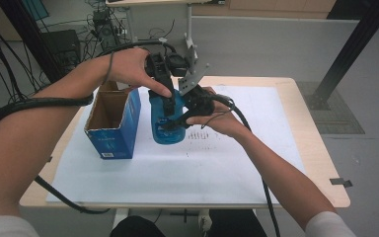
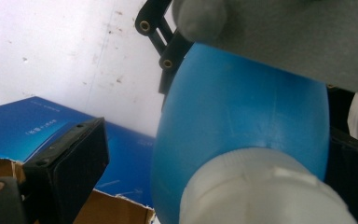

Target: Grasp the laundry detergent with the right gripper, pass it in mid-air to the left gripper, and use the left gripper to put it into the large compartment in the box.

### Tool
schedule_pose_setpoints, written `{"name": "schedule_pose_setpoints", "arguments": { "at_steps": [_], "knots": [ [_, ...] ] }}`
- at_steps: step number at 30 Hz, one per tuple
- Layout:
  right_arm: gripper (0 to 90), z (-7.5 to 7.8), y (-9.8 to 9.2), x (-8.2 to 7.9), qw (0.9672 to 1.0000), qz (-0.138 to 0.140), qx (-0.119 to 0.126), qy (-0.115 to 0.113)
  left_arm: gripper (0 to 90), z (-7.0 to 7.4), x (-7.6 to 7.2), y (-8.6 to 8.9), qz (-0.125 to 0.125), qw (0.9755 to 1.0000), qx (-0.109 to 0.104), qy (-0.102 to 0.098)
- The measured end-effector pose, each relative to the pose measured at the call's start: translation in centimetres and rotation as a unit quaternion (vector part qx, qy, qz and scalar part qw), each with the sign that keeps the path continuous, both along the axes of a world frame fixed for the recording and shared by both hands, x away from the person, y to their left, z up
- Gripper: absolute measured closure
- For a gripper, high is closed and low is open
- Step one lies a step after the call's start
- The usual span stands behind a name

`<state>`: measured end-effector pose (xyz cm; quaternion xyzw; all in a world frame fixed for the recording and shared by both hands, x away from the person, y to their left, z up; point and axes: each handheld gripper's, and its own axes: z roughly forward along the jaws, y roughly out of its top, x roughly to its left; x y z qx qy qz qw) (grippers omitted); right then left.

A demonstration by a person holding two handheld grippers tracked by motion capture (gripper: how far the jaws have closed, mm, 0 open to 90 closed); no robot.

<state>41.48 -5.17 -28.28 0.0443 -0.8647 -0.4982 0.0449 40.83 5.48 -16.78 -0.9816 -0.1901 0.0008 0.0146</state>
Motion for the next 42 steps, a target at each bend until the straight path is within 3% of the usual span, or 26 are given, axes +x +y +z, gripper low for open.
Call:
{"name": "schedule_pose_setpoints", "arguments": {
  "at_steps": [19,27,32,37,42],
  "knots": [
    [44.1,0.02,0.03,-0.13,1.0000,0.001,-0.002,-0.002,4.7,0.06,-0.14,0.05,-0.001,1.0000,-0.004,-0.003],
    [44.1,0.04,-0.06,-0.31,0.9999,-0.004,-0.011,0.008,4.7,0.16,-0.17,0.14,-0.001,1.0000,-0.003,-0.001],
    [44.0,-0.03,0.10,-0.17,1.0000,0.000,-0.004,-0.003,4.7,0.19,-0.21,0.06,-0.003,1.0000,-0.002,-0.003],
    [44.0,0.08,-0.10,-0.35,0.9999,-0.004,-0.012,0.009,4.8,0.17,-0.20,0.02,-0.005,1.0000,-0.003,-0.003],
    [44.0,0.04,-0.09,-0.11,1.0000,-0.002,-0.002,-0.001,4.9,0.18,-0.15,-0.02,-0.005,1.0000,-0.002,-0.002]
  ]
}}
